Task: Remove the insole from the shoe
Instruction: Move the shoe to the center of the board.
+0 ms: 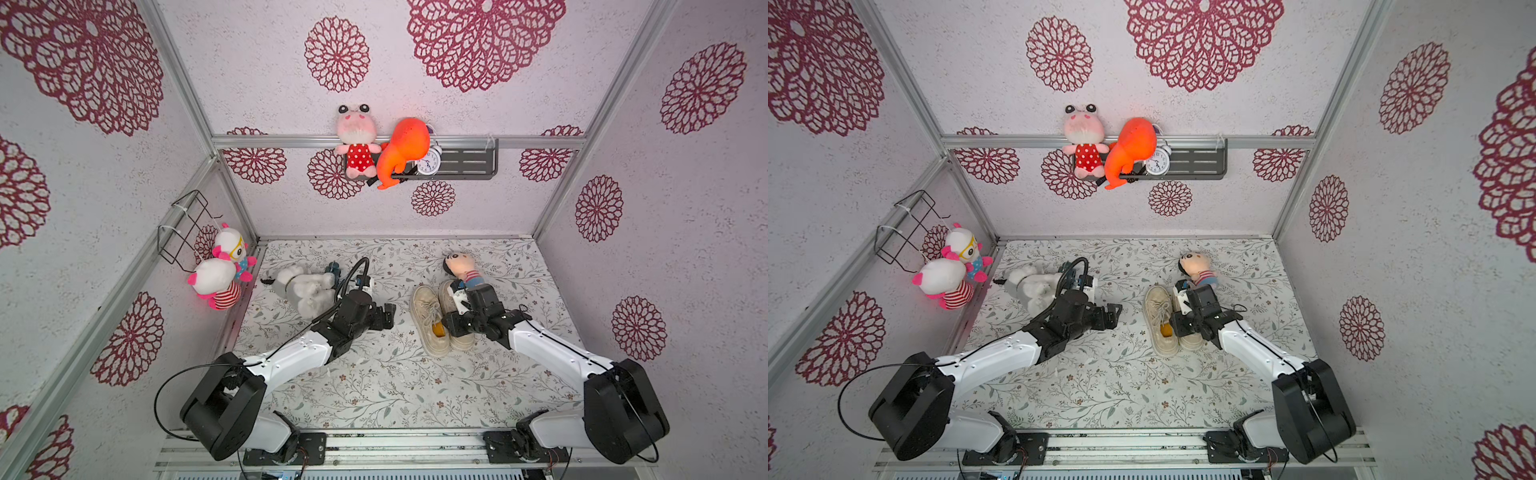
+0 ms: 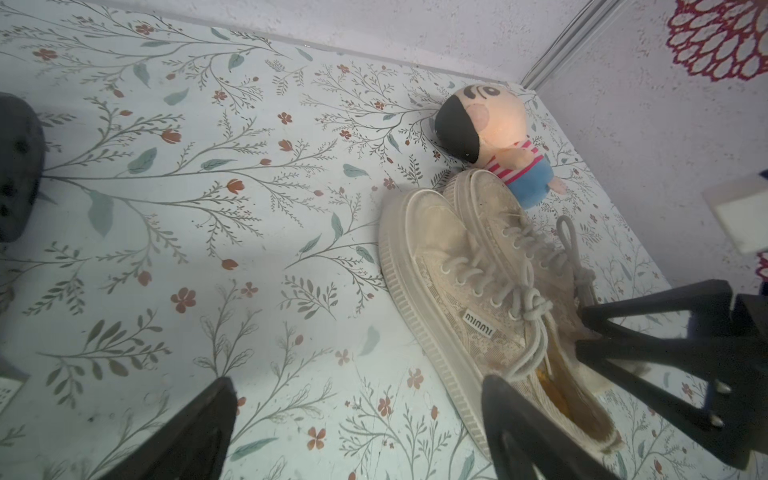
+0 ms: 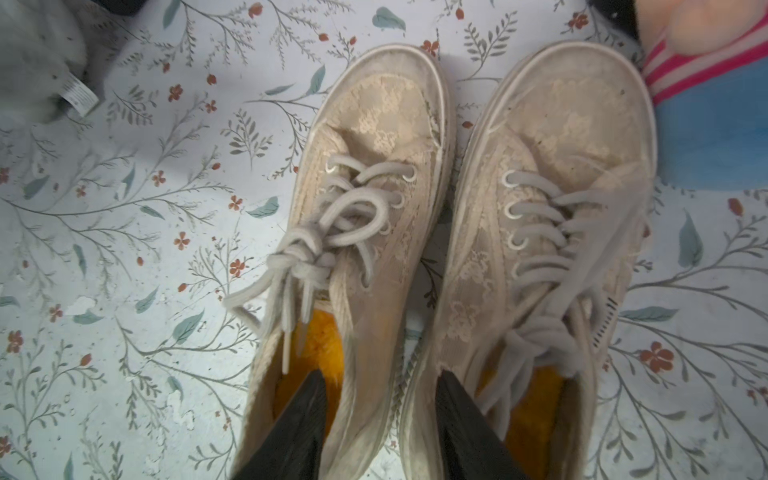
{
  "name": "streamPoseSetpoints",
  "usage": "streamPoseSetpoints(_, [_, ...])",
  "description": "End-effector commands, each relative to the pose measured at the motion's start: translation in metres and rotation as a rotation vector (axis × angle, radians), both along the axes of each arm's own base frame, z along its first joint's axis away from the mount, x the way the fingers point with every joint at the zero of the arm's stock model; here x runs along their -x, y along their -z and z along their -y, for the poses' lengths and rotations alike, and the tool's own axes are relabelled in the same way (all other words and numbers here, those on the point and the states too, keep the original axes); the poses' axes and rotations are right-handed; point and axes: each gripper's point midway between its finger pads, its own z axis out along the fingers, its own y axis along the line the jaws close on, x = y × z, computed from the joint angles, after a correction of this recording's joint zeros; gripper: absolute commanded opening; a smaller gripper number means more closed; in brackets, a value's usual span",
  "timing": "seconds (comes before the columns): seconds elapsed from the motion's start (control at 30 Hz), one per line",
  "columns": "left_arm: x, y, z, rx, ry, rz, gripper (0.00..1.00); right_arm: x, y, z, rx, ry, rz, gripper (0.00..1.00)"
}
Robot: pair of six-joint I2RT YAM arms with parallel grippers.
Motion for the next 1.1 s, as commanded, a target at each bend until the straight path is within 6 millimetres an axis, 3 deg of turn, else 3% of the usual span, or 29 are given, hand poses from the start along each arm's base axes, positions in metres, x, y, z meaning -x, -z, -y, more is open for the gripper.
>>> streamPoseSetpoints(0.0, [-0.011, -0.015, 0.009, 0.015, 0.010, 0.063, 0.95, -0.015, -0.013, -0.006, -0.001, 0.013, 0.059, 0.43])
streamPoseSetpoints(0.2, [-0.011, -0.017, 0.008, -0.012, 0.023, 0.069, 0.95, -0.017, -0.005, -0.021, -0.021, -0.016, 0.041, 0.41])
streamPoseSetpoints(0.37, [-0.012, -0.019, -0.005, -0.062, -0.002, 0.081, 0.95, -0.019, 0.002, -0.023, -0.028, -0.004, 0.047, 0.35])
streamPoseSetpoints(0.7, [-0.016, -0.030, -0.030, -0.089, -0.002, 0.095, 0.96, -0.032, -0.007, -0.039, -0.058, -0.019, 0.094, 0.11])
streamPoseSetpoints(0.87, [-0.011, -0.029, -0.027, -0.109, 0.077, 0.097, 0.96, -0.042, -0.018, -0.065, -0.107, -0.068, 0.120, 0.05])
streamPoseSetpoints(1.07, [0.003, -0.012, -0.009, -0.125, 0.230, 0.021, 0.92, -0.047, -0.024, -0.105, -0.128, -0.190, 0.146, 0.02])
